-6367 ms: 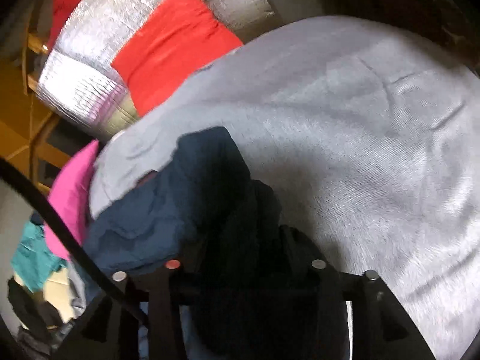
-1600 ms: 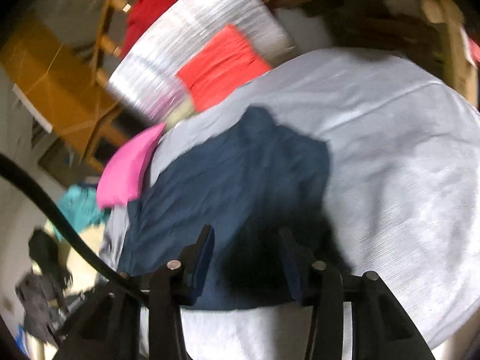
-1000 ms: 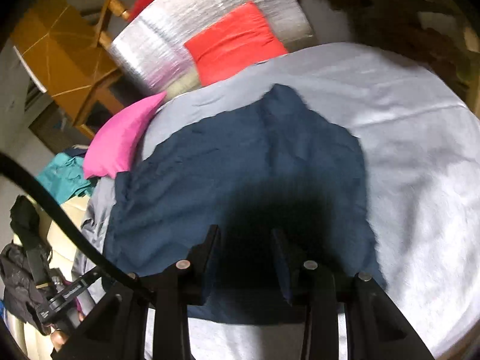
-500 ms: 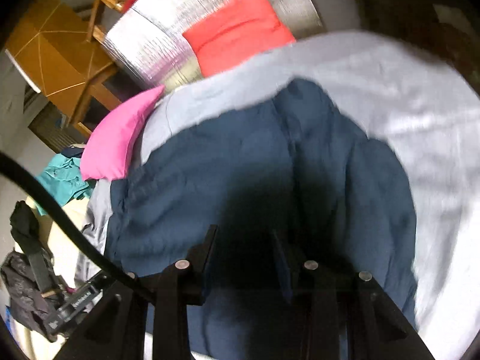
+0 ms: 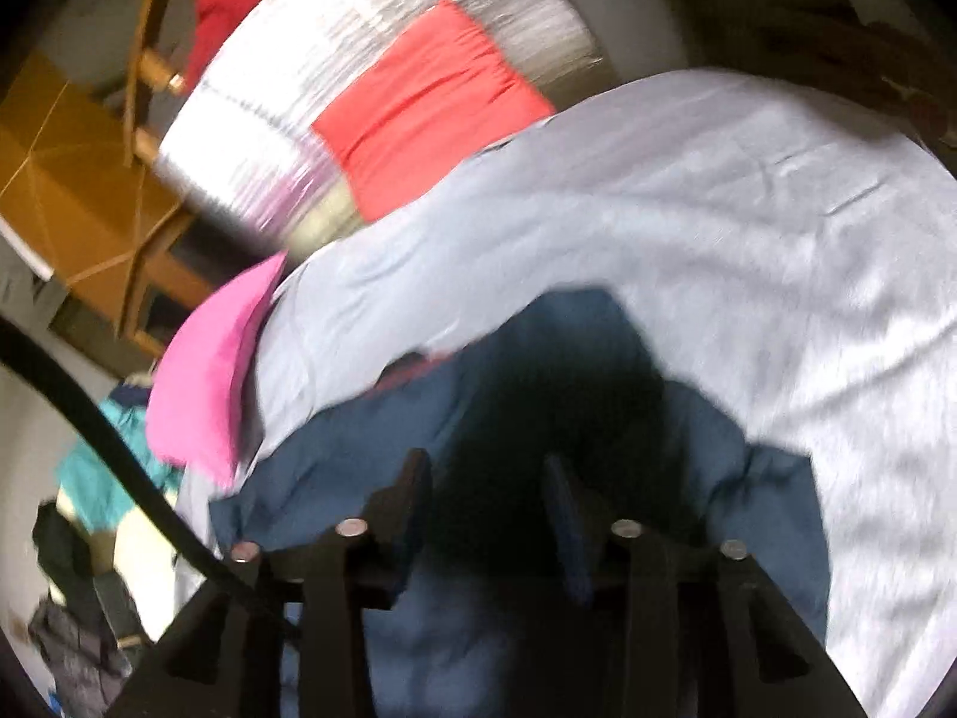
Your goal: Fold large clothes
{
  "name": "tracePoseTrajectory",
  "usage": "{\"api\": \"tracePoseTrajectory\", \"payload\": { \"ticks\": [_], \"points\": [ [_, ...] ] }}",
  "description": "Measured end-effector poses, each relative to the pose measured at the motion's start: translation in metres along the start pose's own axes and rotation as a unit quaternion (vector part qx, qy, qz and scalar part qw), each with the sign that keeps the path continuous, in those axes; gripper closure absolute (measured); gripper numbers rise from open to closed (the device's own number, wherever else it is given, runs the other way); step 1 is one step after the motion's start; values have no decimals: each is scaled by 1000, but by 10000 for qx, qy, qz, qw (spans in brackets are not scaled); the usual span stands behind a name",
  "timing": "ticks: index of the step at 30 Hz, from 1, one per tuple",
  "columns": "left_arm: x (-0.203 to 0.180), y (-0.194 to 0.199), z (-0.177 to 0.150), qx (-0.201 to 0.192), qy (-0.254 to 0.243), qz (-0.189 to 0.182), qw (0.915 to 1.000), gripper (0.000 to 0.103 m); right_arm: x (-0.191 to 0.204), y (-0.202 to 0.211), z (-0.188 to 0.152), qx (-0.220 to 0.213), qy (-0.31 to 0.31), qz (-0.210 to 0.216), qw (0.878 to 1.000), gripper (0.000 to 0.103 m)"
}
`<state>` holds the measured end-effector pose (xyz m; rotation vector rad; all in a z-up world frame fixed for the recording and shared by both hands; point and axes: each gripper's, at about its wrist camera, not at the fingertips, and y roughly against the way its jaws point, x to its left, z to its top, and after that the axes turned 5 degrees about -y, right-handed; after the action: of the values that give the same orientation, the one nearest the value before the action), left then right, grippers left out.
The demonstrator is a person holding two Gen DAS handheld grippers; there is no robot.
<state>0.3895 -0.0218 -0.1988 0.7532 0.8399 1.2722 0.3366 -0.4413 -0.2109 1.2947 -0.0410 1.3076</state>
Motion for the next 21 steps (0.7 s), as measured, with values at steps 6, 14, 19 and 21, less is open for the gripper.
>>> {"api": "tracePoseTrajectory", "payload": {
  "ticks": [6,14,19,21],
  "points": [
    [-10,-14,3,145,-276,239,9992,30,-18,-21,5,369,-353,-166,9986,49],
    [-11,38,-17,-438,-355,525,9970,30,16,56,-32,-216,591,138,9979,49],
    [-17,72,-47,-900,-557,770,9914,30,36,79,-71,-163,953,397,9945,47],
    [-20,80,-59,-1039,-688,841,9886,30,43,76,-89,-71,1125,328,9931,47]
  ]
}}
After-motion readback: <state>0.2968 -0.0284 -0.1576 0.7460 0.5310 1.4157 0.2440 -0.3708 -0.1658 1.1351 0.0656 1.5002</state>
